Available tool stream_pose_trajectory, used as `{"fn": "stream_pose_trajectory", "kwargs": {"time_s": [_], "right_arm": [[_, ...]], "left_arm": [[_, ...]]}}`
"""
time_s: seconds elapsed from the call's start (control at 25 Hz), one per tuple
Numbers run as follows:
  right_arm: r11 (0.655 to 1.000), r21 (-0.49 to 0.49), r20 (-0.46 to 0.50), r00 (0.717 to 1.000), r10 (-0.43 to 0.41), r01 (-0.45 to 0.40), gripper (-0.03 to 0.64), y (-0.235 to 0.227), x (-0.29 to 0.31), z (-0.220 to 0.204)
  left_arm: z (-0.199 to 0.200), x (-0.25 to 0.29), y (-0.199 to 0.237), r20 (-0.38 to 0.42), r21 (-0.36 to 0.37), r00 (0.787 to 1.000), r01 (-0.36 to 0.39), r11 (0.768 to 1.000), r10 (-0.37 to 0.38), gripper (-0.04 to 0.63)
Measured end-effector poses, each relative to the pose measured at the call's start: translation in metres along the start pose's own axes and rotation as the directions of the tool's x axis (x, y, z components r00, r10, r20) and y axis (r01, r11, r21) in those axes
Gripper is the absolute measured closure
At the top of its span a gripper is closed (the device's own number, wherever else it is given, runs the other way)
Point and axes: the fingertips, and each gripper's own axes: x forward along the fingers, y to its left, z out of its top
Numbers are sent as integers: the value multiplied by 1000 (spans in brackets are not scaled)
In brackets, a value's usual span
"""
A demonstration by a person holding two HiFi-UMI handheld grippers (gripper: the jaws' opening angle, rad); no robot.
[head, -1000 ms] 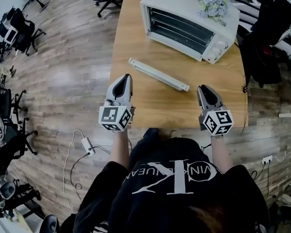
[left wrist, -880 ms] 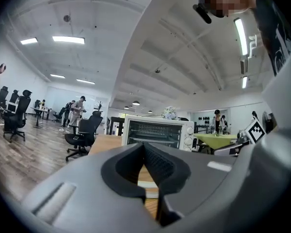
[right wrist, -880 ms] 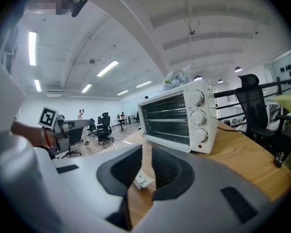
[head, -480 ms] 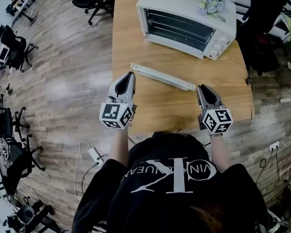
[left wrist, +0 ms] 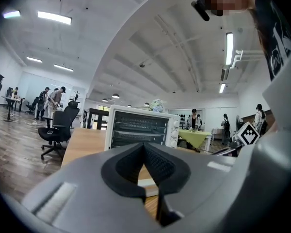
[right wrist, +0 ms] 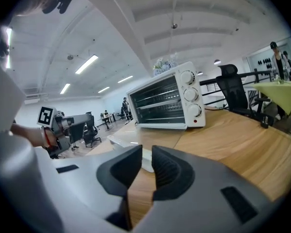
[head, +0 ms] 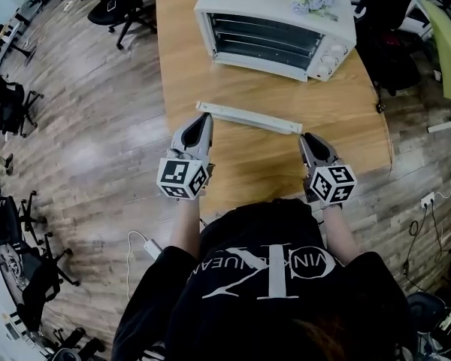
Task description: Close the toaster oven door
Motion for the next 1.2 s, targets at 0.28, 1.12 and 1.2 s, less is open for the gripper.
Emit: {"fn": "stream_pose_trajectory", "kwargs": {"time_s": [0.28,1.12,1.2], "right_arm": [[999,36,-66,997,-25,28,595,5,6,-21],[947,281,-115,985,-129,157,581,-12,39,-50],[947,279,-114,985,-130,157,540,-12,44,-48]], "left_arm": [[-17,8,-8,-39,-20,997,62,998,-63,586],[-69,4,-36,-140,-73,975,161,984,-170,586],[-71,2,-35,-139,-80,976,157,984,-167,586]]}}
